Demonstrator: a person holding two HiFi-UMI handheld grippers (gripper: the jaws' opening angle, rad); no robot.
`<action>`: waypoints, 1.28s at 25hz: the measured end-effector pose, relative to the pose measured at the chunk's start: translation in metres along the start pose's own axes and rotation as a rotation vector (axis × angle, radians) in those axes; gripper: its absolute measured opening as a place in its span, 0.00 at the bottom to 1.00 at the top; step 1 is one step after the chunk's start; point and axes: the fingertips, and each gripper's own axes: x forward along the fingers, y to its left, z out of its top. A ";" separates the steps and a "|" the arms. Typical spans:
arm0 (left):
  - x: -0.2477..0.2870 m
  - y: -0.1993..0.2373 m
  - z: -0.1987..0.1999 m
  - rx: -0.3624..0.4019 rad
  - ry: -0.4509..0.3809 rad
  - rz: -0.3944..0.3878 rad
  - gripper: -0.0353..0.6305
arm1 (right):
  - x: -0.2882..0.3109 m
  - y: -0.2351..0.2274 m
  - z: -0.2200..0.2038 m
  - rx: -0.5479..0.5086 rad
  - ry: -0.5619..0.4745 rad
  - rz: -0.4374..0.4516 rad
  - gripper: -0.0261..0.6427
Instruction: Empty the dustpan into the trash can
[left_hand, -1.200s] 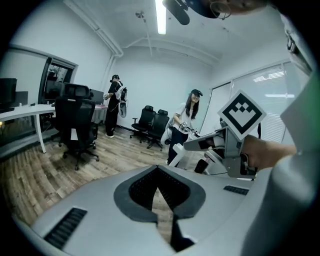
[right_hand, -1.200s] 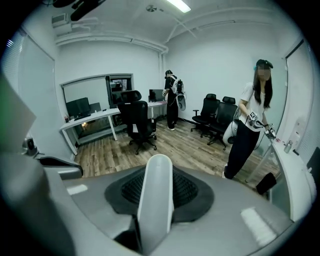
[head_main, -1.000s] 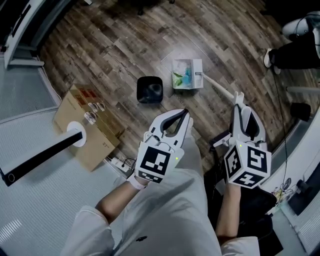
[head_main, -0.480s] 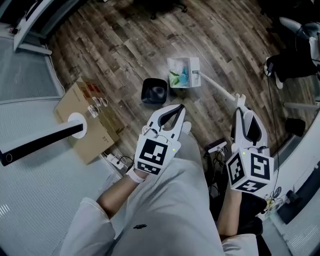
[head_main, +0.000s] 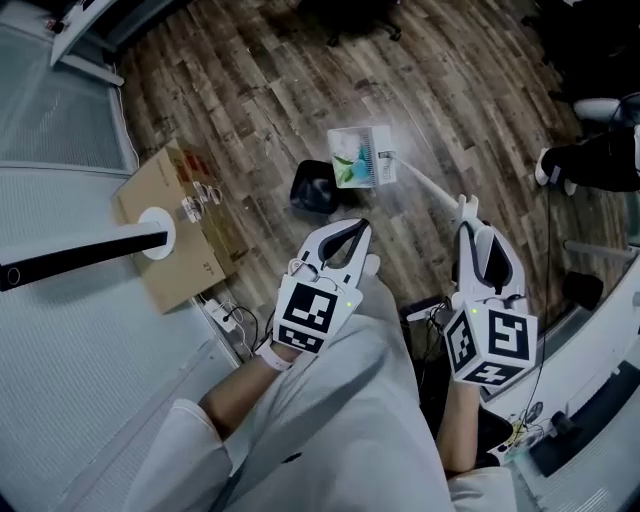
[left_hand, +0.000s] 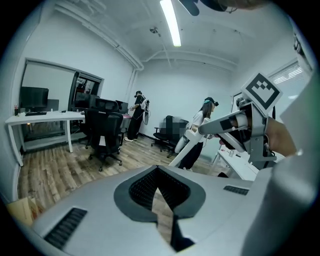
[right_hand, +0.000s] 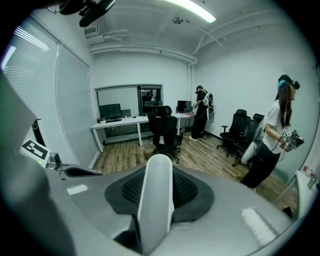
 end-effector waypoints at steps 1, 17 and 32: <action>-0.001 0.000 -0.001 -0.009 -0.001 0.007 0.06 | 0.003 0.004 0.001 -0.012 0.000 0.015 0.23; -0.021 0.027 0.005 -0.108 -0.051 0.100 0.06 | 0.038 0.067 0.014 -0.220 -0.002 0.224 0.23; -0.013 0.040 -0.010 -0.097 -0.008 0.074 0.06 | 0.055 0.100 0.017 -0.289 0.010 0.293 0.22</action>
